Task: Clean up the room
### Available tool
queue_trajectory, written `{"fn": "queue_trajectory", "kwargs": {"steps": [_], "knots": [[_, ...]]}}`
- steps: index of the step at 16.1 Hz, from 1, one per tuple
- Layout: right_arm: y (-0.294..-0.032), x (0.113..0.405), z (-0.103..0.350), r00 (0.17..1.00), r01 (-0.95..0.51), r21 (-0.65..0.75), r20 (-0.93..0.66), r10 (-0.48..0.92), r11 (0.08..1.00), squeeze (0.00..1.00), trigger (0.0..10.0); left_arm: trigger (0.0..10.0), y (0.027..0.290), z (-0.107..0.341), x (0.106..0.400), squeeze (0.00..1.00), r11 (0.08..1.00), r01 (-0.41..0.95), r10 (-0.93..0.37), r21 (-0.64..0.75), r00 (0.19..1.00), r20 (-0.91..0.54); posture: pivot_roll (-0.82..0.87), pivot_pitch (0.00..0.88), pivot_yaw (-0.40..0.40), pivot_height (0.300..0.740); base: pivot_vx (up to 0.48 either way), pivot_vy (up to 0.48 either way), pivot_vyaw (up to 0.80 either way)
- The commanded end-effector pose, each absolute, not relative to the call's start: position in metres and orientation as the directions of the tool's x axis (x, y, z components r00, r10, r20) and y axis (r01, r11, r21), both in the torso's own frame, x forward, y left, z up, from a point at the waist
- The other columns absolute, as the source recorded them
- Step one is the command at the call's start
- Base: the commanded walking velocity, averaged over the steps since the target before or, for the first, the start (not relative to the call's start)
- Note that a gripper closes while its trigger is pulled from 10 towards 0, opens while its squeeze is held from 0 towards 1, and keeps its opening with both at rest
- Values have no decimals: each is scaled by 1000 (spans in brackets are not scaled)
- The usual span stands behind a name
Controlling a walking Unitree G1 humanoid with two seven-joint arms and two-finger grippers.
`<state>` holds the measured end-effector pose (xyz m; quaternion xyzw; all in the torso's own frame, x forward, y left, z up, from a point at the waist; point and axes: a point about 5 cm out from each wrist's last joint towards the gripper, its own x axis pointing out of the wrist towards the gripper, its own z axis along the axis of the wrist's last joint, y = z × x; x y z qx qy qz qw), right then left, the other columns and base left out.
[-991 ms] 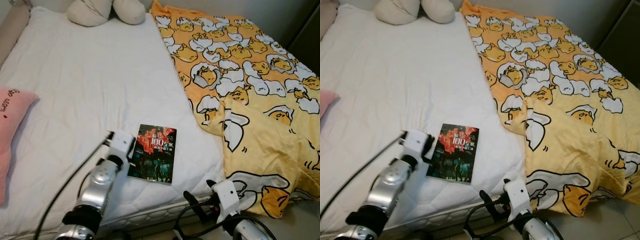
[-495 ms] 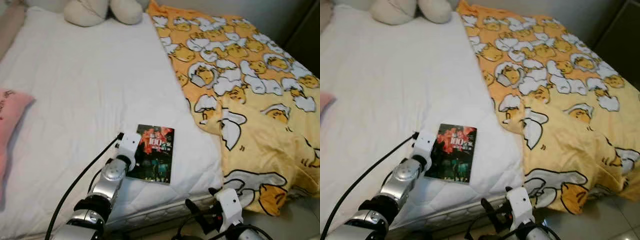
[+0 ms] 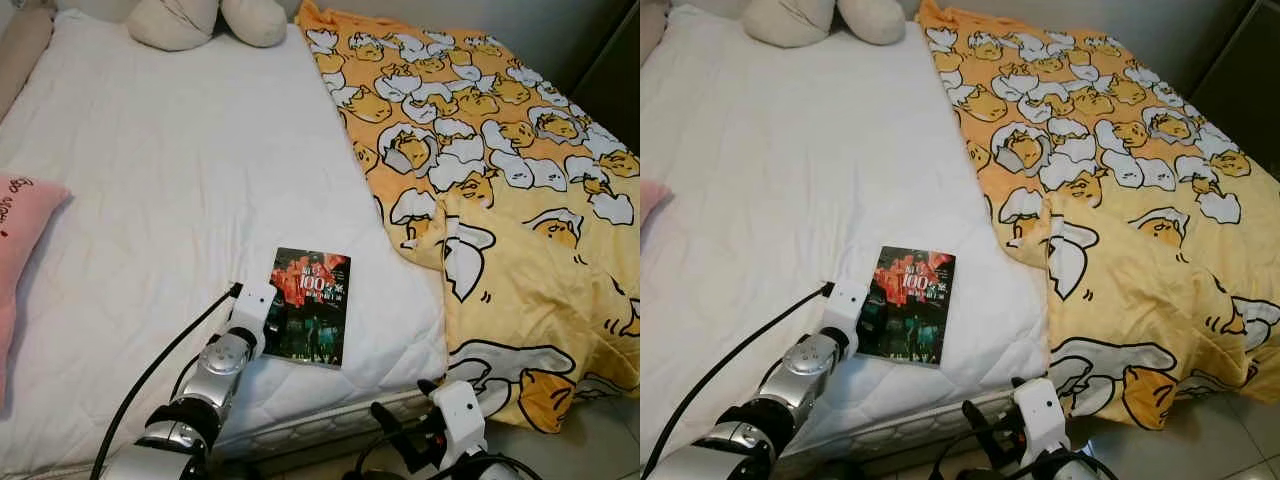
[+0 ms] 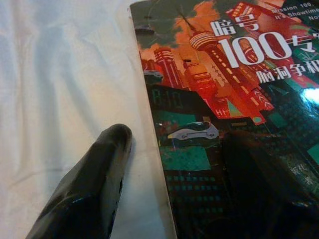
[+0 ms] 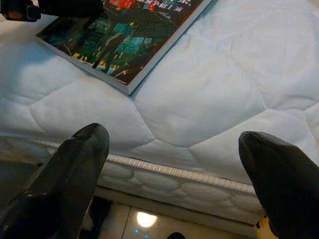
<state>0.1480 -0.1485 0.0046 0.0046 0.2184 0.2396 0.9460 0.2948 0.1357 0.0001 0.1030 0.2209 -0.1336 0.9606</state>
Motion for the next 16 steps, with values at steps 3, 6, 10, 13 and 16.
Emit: {"fn": "queue_trajectory", "kwargs": {"steps": [3,6,10,13,16], "knots": [[-152,146,8,796,-451,103,-403,452,886,0,10000,10000,129,-3,293,0,953,297,-233,64,848,-476,-97,97,-92,740,0,0,0],[-152,142,7,791,-451,105,-414,451,886,0,10000,10000,117,-9,288,0,946,323,-290,-24,811,-508,-100,98,-91,740,0,0,0],[-151,140,6,785,-455,107,-421,455,884,0,10000,4549,92,-27,266,0,883,454,-425,-116,673,-605,-103,101,-90,740,0,0,0],[-150,141,6,782,-459,107,-423,458,882,0,10000,0,84,-36,255,0,856,505,-450,-116,614,-649,-104,104,-90,740,0,0,0],[-149,141,6,781,-459,106,-425,458,882,0,10000,0,77,-36,253,0,833,536,-485,-135,591,-645,-105,109,-87,740,0,0,0]]}}
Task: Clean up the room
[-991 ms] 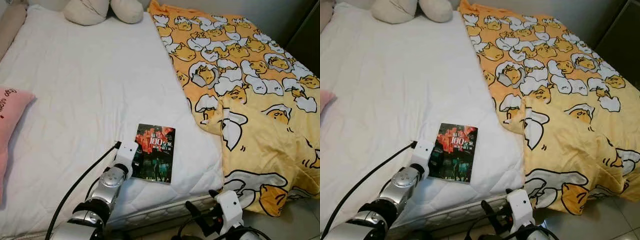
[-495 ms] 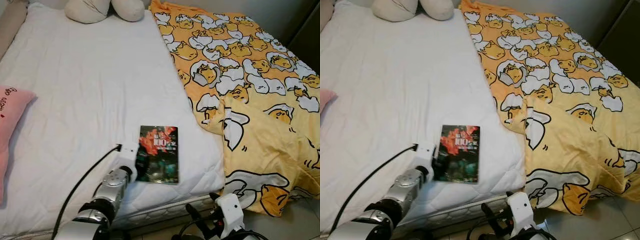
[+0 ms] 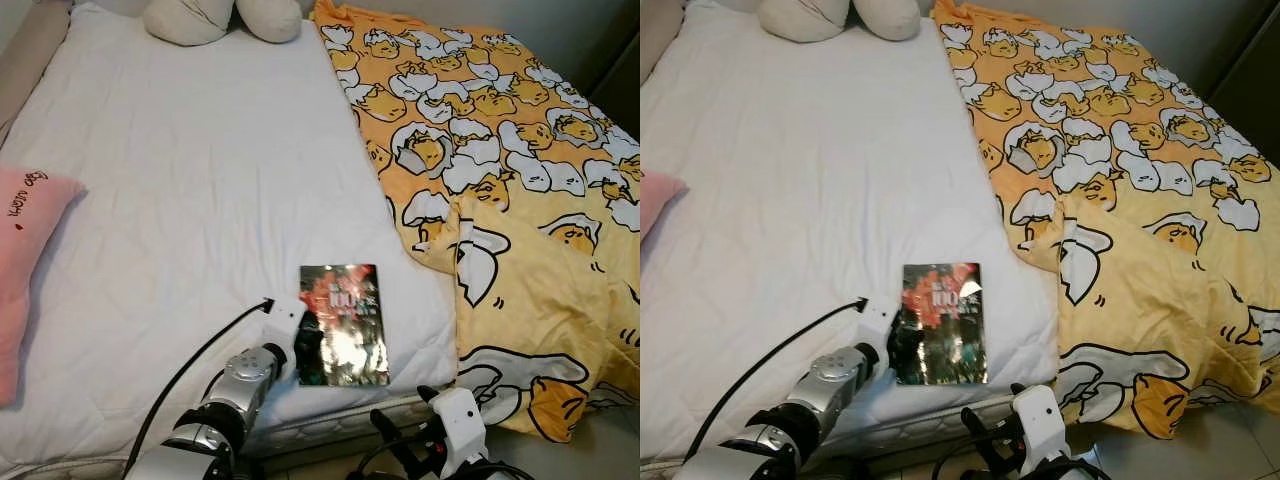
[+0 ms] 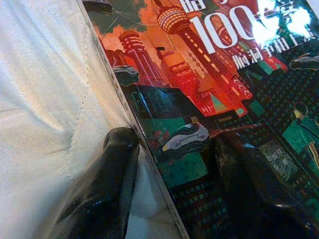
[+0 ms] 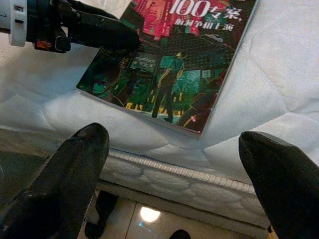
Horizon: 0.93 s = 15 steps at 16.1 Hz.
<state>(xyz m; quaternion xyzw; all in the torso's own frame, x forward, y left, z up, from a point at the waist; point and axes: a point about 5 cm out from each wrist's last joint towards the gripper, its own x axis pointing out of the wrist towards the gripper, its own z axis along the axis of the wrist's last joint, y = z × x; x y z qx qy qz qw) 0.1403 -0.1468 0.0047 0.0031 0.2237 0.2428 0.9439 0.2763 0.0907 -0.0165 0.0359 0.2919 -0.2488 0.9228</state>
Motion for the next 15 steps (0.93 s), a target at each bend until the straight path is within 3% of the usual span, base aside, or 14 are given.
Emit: {"fn": "queue_trajectory", "kwargs": {"steps": [1,5,10,15], "knots": [[-149,140,6,780,-459,107,-426,458,882,0,10000,0,76,-35,253,0,829,543,-491,-137,588,-643,-106,109,-87,740,0,0,0],[-148,142,6,783,-457,105,-424,455,883,0,10000,0,77,-35,253,0,824,556,-484,-110,590,-646,-106,110,-84,740,0,0,0],[-147,146,8,785,-461,100,-417,458,882,0,10000,0,116,-12,287,0,954,299,-268,-33,796,-542,-95,95,-83,740,0,0,0],[-148,155,7,790,-461,94,-409,457,882,0,10000,0,157,16,310,0,983,182,-167,-1,897,-409,-68,68,-77,740,0,0,0]]}}
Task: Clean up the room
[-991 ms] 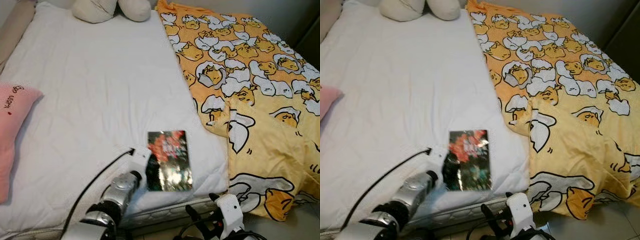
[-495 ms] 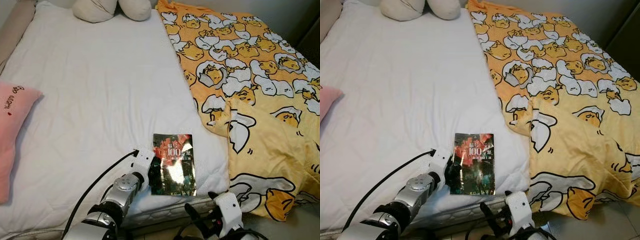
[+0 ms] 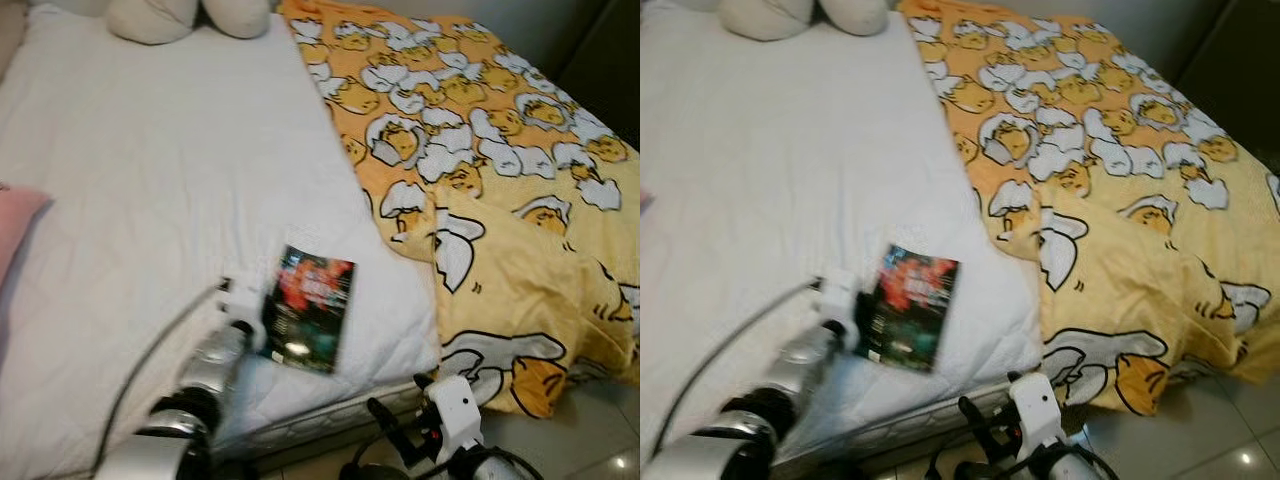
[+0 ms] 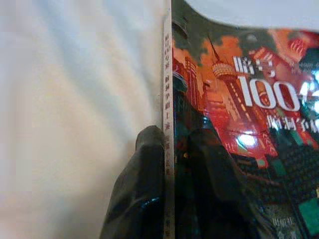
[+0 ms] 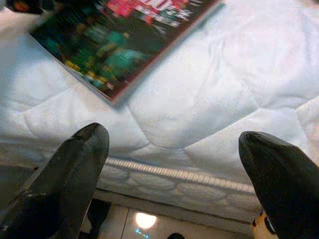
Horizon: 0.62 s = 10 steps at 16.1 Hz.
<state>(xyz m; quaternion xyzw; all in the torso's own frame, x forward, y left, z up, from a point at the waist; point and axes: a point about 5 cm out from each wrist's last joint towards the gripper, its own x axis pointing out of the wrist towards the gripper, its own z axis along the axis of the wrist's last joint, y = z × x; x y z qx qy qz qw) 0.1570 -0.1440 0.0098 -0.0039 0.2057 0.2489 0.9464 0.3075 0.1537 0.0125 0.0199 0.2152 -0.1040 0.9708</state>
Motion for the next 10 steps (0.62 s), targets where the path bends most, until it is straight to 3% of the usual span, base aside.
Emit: {"fn": "queue_trajectory", "kwargs": {"steps": [1,5,10], "knots": [[-148,156,7,791,-461,94,-408,457,882,0,10000,0,160,18,312,0,984,177,-162,1,903,-399,-63,63,-77,740,0,0,0],[-148,163,6,792,-465,92,-401,461,880,0,10000,0,164,53,327,0,971,224,-237,-80,944,-230,-37,36,-73,740,0,0,0],[-144,193,8,818,-459,78,-353,455,885,0,10000,0,125,124,343,0,919,384,-381,-95,923,43,15,0,-58,740,0,0,0]]}}
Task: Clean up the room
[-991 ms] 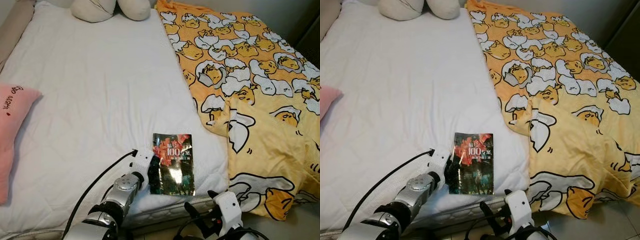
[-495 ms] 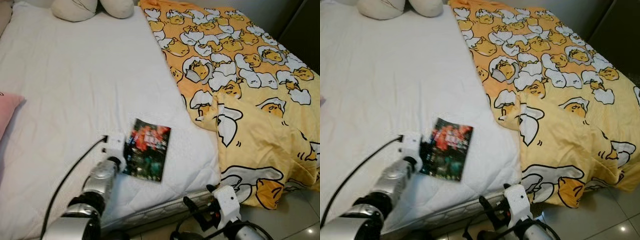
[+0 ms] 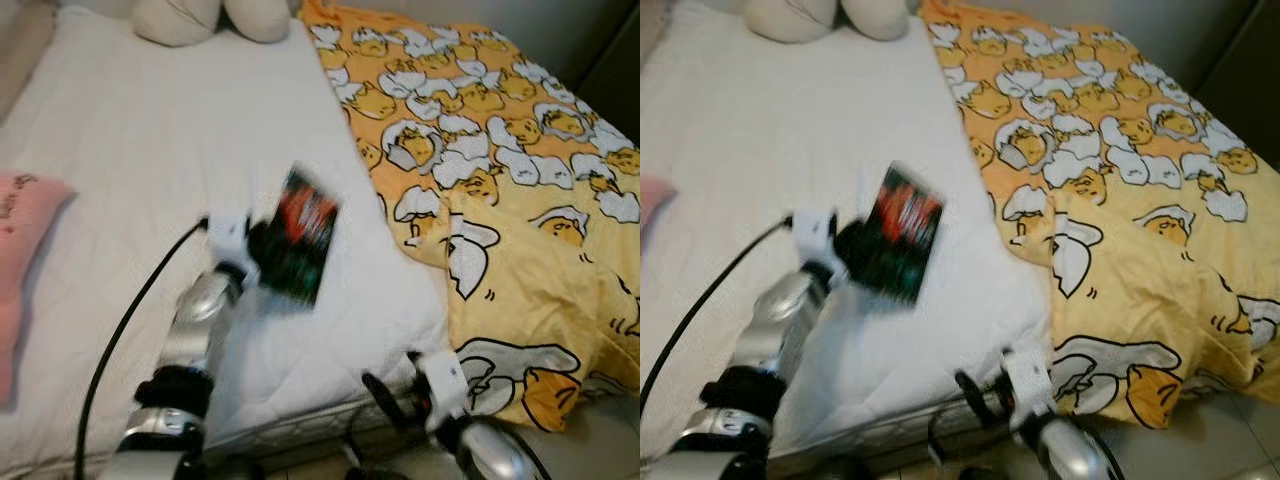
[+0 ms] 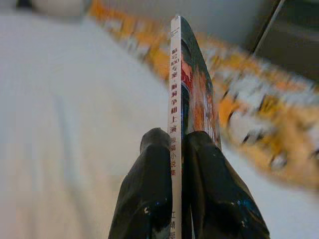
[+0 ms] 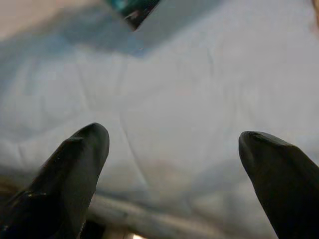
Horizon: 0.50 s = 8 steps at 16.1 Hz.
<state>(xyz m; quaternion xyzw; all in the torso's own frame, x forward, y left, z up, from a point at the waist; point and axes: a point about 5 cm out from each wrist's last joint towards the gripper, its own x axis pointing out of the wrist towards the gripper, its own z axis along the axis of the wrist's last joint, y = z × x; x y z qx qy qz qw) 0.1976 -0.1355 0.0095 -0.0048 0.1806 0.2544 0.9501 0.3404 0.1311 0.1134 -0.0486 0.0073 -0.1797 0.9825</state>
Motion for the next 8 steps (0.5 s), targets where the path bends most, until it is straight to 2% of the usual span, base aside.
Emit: {"fn": "queue_trajectory", "kwargs": {"steps": [1,3,4,5,6,8], "knots": [[-141,204,9,827,-454,76,-336,451,888,0,10000,0,119,134,347,0,919,386,-382,-81,922,62,23,0,-54,740,0,0,0],[-139,225,13,853,-415,98,-305,424,905,0,10000,0,117,133,354,0,941,337,-336,-40,941,31,35,0,-40,740,0,0,0],[-140,239,22,887,-369,121,-251,388,922,0,10000,8588,119,128,356,0,958,284,-285,-24,959,-11,40,0,-30,740,0,0,0],[-142,250,30,908,-341,128,-213,361,931,0,10000,10000,119,125,355,0,961,275,-275,1,961,-23,42,0,-23,740,0,0,0],[-144,262,40,928,-308,138,-174,330,941,0,10000,10000,120,121,351,0,961,272,-271,56,962,-24,45,0,-16,740,0,0,613],[-143,275,51,940,-303,139,-121,320,943,0,10000,10000,124,113,345,0,979,191,-189,76,981,-35,50,0,-7,740,0,0,581]]}}
